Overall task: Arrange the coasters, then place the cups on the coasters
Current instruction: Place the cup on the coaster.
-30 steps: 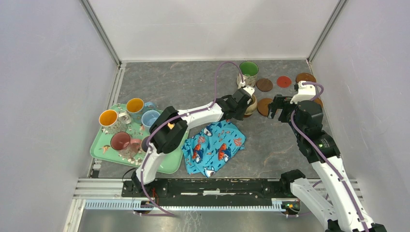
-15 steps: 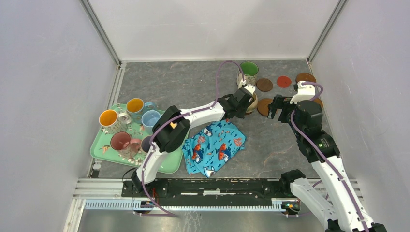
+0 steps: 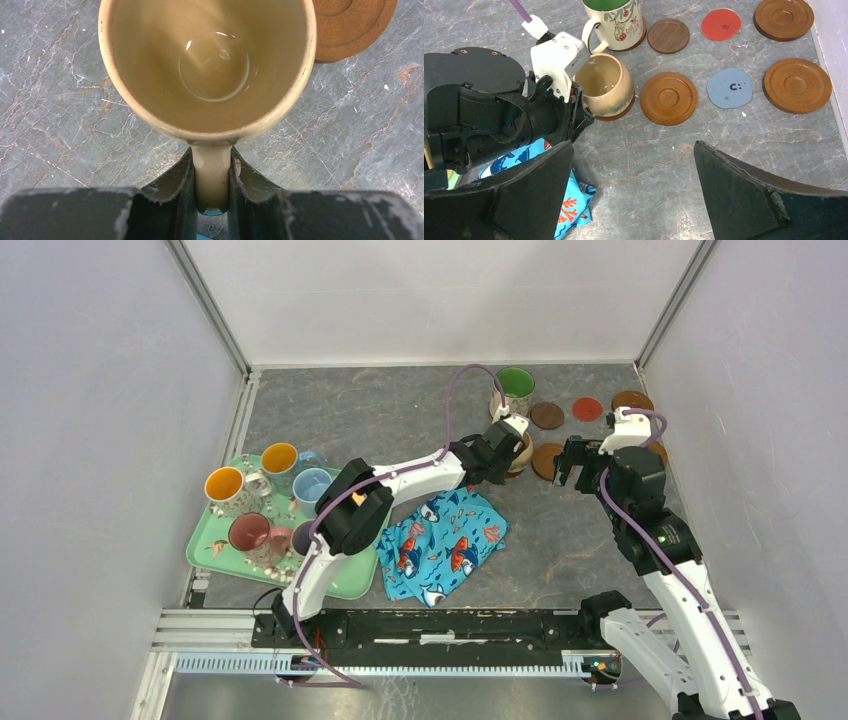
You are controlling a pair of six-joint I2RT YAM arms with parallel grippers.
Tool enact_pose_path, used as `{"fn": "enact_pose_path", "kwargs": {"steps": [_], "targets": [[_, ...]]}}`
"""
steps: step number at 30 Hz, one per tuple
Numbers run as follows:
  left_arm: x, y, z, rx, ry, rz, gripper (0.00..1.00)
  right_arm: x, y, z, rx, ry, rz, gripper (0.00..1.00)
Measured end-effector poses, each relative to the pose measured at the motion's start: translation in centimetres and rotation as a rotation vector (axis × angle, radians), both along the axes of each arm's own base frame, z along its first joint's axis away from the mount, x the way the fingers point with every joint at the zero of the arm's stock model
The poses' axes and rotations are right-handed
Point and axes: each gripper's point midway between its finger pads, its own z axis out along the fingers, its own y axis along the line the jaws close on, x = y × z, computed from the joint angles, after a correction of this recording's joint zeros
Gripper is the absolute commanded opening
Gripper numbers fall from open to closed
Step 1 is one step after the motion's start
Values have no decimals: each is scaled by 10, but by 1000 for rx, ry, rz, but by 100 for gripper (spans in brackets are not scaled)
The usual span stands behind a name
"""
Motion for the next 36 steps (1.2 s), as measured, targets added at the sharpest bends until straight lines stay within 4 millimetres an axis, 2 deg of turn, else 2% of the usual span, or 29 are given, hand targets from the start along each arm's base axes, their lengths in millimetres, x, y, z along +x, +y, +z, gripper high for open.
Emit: {"fn": "enact_pose_path", "kwargs": {"steps": [4,7,25,29,36], "targets": [[1,1,0,3,-3,4,12,1,0,-2,-2,6,0,98],[2,2,0,8,-9,12,24,1,0,-2,-2,7,0,98],[9,7,9,12,-65,16,80,2,1,-3,-2,12,4,98],[6,10,24,-8,-79,17,86,2,2,-3,-1,12,7,98],[-1,20,65,-61,-118,19,91,2,3,-7,-1,20,11,98]]}}
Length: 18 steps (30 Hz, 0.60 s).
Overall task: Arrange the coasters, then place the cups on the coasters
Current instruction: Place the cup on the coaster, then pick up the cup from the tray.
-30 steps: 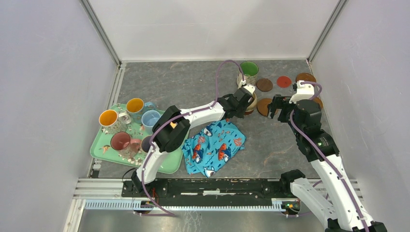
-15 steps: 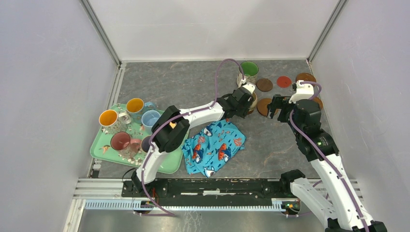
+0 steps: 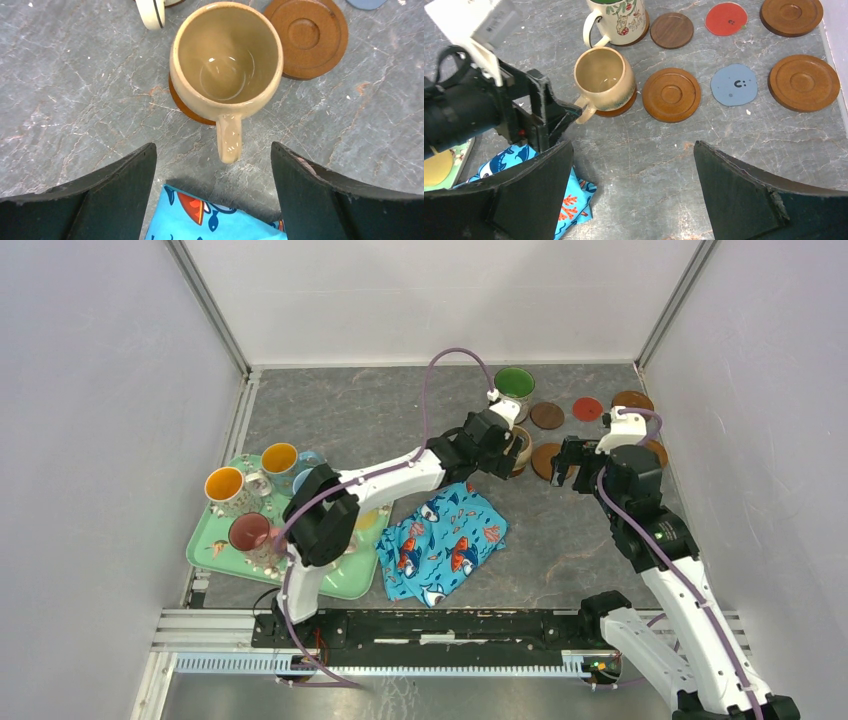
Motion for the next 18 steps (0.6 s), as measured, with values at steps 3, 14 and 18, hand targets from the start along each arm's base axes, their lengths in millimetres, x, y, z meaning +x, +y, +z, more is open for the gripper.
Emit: {"fn": "enact_pose_path", "kwargs": {"steps": [3,14,18], "targets": [[-4,6,13,-16,-12,1,92,1,1,-1,1,4,6,98],[-36,79,35,-12,-20,91,93,5,10,-13,11,25,43,98],[-46,127,45,-16,-34,169,94,8,14,-19,15,39,62,98]]}}
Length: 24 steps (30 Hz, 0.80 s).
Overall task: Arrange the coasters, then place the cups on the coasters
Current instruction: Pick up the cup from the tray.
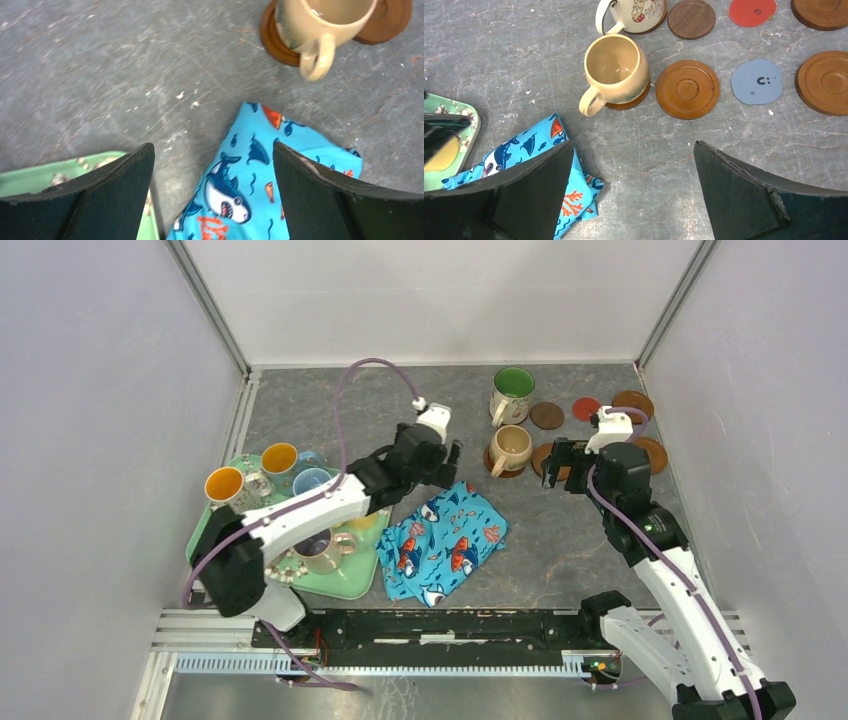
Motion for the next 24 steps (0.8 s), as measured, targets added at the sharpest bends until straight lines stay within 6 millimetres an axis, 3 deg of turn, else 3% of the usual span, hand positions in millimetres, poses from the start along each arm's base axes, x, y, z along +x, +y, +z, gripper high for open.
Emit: {"fn": "enact_pose_path", "kwargs": {"steps": [8,17,24], "targets": [[-11,65,18,-44,-36,146,94,5,8,-9,7,24,31,98],[-20,138,2,-67,-7,368,100,9,11,-13,14,20,44,98],[-29,173,-7,-97,9,482,100,10,13,-25,10,45,48,98]]}}
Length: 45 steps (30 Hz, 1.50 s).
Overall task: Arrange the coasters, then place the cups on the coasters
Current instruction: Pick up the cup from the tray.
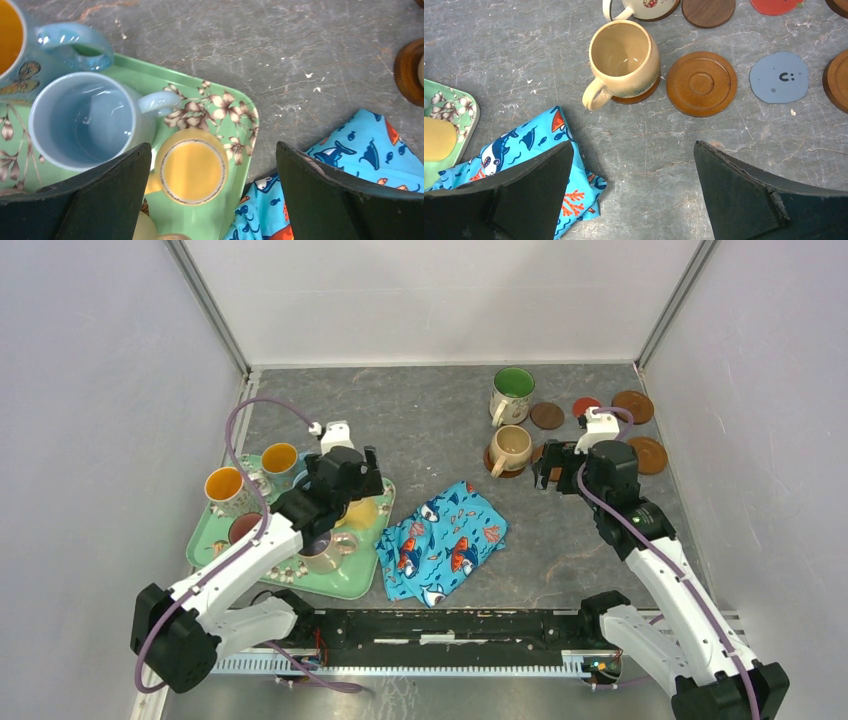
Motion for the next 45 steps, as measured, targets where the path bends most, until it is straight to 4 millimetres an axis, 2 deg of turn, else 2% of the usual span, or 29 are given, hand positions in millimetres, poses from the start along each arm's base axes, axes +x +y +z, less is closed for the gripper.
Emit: {"fn": "enact_pose_path", "kwargs": {"steps": [5,8,13,24,31,36,39,42,45], "targets": [[-7,19,-15,-34,36,63,100,2,1,-2,2,-1,3,98],[-11,24,-23,-48,63,74,100,2,1,-1,3,-5,4,98],[-17,16,-32,-88,103,44,100,2,1,-2,2,-3,3,98],[-28,-1,-39,-162,167,-26,100,1,1,-1,4,-9,2,98],[-30,-5,-40,-168,175,-39,100,1,1,-1,5,-11,2,98],[-33,-19,-42,-150,188,-77,100,-1,0,-4,5,-5,1,98],[-33,-19,-44,-123,186,-73,100,-1,0,-4,5,-5,1,98],[-33,-19,-47,-105,188,-68,96,-2,0,-3,7,-8,1,98],[-32,-17,-53,-74,198,-58,86,-2,0,-4,7,-9,0,98]]}}
